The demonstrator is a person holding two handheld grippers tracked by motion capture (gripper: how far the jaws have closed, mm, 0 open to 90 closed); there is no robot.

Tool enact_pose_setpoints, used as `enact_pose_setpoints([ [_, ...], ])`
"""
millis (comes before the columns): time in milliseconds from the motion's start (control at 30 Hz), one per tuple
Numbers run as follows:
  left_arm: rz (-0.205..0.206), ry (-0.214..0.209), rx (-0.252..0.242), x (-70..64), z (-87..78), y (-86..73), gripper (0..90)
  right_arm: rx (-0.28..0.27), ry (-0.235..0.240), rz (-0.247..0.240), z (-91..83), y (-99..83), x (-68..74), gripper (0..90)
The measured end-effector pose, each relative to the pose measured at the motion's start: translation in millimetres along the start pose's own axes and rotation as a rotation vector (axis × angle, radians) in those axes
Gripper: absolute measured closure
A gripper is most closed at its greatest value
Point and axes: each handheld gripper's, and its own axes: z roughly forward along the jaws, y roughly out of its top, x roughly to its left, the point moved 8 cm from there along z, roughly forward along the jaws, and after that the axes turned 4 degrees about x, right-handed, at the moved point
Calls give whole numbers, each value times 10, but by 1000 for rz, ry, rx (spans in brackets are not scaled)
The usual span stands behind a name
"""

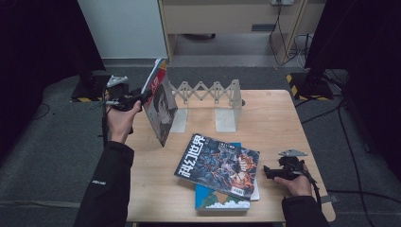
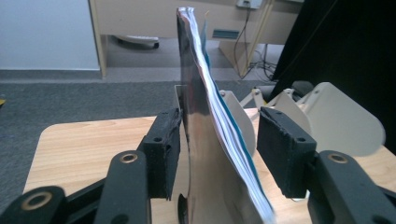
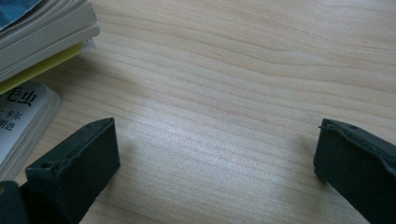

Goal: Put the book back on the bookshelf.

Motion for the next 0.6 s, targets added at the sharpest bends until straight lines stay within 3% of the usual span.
enact_pose_setpoints([
  [100, 0, -31, -24, -29, -112, -44, 467, -38, -3, 2, 5, -7, -1, 3],
  [433, 0, -99, -78, -73, -442, -311, 412, -48, -4, -1, 5, -13, -2, 3],
  [600, -2, -117, -81, -97, -544, -547, 380, -49, -5, -2, 5, -12, -4, 3],
])
